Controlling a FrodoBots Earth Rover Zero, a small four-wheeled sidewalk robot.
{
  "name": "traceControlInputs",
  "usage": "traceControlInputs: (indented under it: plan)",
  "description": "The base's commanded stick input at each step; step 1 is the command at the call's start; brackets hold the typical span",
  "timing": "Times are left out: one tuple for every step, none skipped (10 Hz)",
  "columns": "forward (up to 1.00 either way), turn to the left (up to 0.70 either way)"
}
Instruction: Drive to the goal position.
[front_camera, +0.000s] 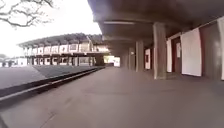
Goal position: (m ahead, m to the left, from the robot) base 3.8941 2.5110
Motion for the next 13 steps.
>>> traceControlInputs:
  plan:
    - [0.5,0.0]
    - [0.5,0.0]
    - [0.5,0.0]
    - [0.5,0.0]
    - [0.5,0.0]
    - [0.5,0.0]
    - [0.5,0.0]
    - [0.5,0.0]
    - [0.5,0.0]
    - [0.5,0.0]
    - [0.5,0.0]
    - [0.5,0.0]
    - [0.5,0.0]
